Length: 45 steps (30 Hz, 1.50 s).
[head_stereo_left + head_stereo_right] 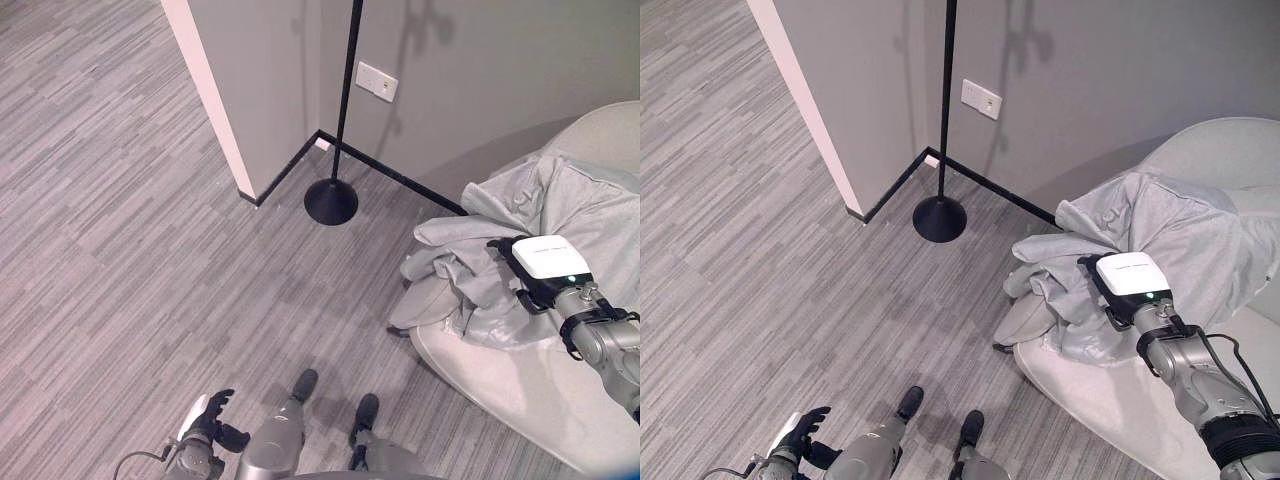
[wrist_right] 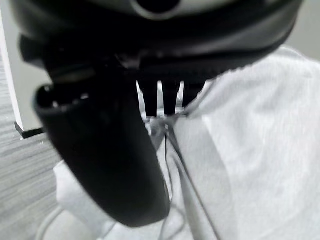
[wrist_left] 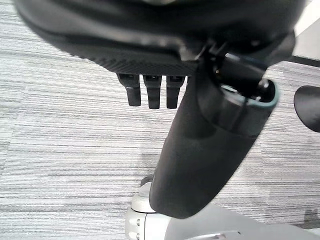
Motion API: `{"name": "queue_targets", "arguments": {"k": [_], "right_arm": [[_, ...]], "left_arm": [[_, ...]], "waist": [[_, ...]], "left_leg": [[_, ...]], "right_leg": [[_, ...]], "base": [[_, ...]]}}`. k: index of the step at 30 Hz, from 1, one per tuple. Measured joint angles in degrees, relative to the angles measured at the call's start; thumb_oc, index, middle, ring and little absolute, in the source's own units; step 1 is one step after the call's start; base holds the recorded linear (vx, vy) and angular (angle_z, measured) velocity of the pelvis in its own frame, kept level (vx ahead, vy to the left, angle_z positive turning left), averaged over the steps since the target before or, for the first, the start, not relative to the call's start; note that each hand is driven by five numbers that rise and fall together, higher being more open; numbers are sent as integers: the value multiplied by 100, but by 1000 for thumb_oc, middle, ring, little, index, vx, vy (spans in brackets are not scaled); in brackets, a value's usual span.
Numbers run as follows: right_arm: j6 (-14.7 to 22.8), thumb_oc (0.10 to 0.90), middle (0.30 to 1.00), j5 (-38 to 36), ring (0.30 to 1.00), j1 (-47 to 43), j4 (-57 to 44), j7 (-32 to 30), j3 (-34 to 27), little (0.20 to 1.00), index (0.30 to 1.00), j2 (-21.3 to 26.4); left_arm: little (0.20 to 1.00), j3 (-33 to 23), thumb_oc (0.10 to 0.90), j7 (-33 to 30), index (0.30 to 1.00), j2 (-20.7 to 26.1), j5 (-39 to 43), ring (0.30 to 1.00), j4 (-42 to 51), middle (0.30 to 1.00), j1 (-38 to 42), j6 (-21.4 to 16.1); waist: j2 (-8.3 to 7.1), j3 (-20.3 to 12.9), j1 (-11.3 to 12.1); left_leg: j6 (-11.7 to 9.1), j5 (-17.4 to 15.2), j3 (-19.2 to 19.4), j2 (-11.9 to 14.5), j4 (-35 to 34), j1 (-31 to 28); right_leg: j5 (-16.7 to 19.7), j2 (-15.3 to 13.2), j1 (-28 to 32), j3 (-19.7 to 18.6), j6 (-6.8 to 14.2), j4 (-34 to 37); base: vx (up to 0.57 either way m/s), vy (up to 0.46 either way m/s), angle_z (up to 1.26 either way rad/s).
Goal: Hang the clothes on the sofa on the clothes rack.
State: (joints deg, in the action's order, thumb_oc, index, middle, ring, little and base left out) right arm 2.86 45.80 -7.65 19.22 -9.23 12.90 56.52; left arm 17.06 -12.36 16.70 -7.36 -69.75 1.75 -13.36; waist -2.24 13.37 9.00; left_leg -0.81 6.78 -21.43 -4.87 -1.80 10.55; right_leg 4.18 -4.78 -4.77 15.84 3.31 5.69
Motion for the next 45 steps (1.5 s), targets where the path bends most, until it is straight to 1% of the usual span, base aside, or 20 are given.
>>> {"name": "queue_targets", "arguments": {"k": [4,9,12,15,20,21,25,27,31,34,38,41,43,45], "right_arm": [[-24,800,900,-3,900,-18,7,-22,18,900,900,-127],[-205,800,900,-179,900,-375,471,-230,295,900,900,-754],[-403,800,900,-365,900,-585,771,-356,574,900,900,-1153],[-489,800,900,-410,900,-710,896,-482,718,900,900,-1298],[-557,800,900,-440,900,-1012,1200,-748,928,900,900,-1399],[-582,400,300,-441,300,-1032,1209,-754,956,300,300,-1404],[-612,400,300,-435,300,-1173,1387,-872,1026,300,300,-1438],[-646,400,300,-438,300,-1473,1578,-923,1042,300,300,-1555],[-761,400,300,-445,300,-1838,1958,-891,1198,300,300,-1651],[-762,400,300,-446,300,-1834,2025,-873,1291,300,300,-1652],[-730,400,300,-447,300,-1807,1992,-726,1371,300,300,-1656],[-714,400,300,-456,300,-1730,1984,-630,1391,300,300,-1693],[-720,400,300,-708,300,-1561,1792,-579,1276,300,300,-1693],[-719,400,300,-1083,300,-1312,1387,-607,942,300,300,-1789]], "left_arm": [[900,5,800,-4,900,3,-1,900,3,900,0,0],[900,40,800,-109,900,13,1,900,65,900,2,-11],[900,162,800,-178,900,3,1,900,74,900,41,-21],[900,259,800,-226,900,7,3,900,61,900,48,-15],[900,276,800,-249,900,7,2,900,62,900,81,-20],[900,282,800,-250,900,7,2,900,62,900,91,-20],[900,303,800,-333,900,12,1,900,86,900,112,-20],[900,455,800,-404,900,34,-2,900,132,900,130,-18],[900,552,800,-453,900,44,-24,900,189,900,247,-18],[900,545,800,-479,900,48,-24,900,194,900,317,-16],[900,506,800,-514,900,53,-27,900,192,900,323,-15],[900,496,800,-570,900,68,-27,900,213,900,324,-13],[900,425,800,-574,900,76,-26,900,229,900,300,-9],[900,279,800,-587,900,94,-23,900,241,900,206,-5]], "waist": [[6,7,18],[13,22,20],[30,41,22],[75,123,19],[81,219,13],[79,227,13],[72,227,6],[60,227,12],[34,234,93],[26,231,149],[16,233,159],[13,232,160],[13,231,161],[11,230,148]], "left_leg": [[8,-5,75,-6,0,0],[19,-14,130,-4,-7,38],[25,-9,155,-2,-6,157],[27,-7,171,-9,-6,222],[24,-12,210,-2,-6,238],[22,-14,216,-1,-6,241],[2,-29,243,3,-3,326],[6,-25,279,3,7,393],[46,6,282,-1,10,460],[54,14,288,-9,10,456],[48,3,320,-4,-2,292],[40,-1,331,6,0,278],[42,1,362,5,7,253],[46,-2,398,4,0,178]], "right_leg": [[8,-5,-25,-111,11,0],[20,-5,-89,-180,23,0],[37,-2,-217,-211,29,-1],[46,-9,-290,-230,37,0],[50,-8,-321,-263,40,0],[51,-8,-326,-267,41,0],[75,-6,-422,-297,22,0],[110,-6,-496,-339,51,0],[123,-8,-560,-349,58,-1],[124,-13,-560,-362,56,-1],[122,-14,-419,-406,55,0],[123,-6,-405,-414,55,-1],[125,-9,-387,-440,57,-1],[127,-13,-328,-481,58,-1]], "base": [[-34,4,-8],[-21,7,-6],[-8,9,-3],[3,8,-2],[13,9,-3],[0,0,0],[2,2,-3],[-2,-8,-7],[0,0,0],[0,0,0],[-5,-17,-4],[-27,-10,-2],[-28,-16,-6],[-8,-27,-10]]}}
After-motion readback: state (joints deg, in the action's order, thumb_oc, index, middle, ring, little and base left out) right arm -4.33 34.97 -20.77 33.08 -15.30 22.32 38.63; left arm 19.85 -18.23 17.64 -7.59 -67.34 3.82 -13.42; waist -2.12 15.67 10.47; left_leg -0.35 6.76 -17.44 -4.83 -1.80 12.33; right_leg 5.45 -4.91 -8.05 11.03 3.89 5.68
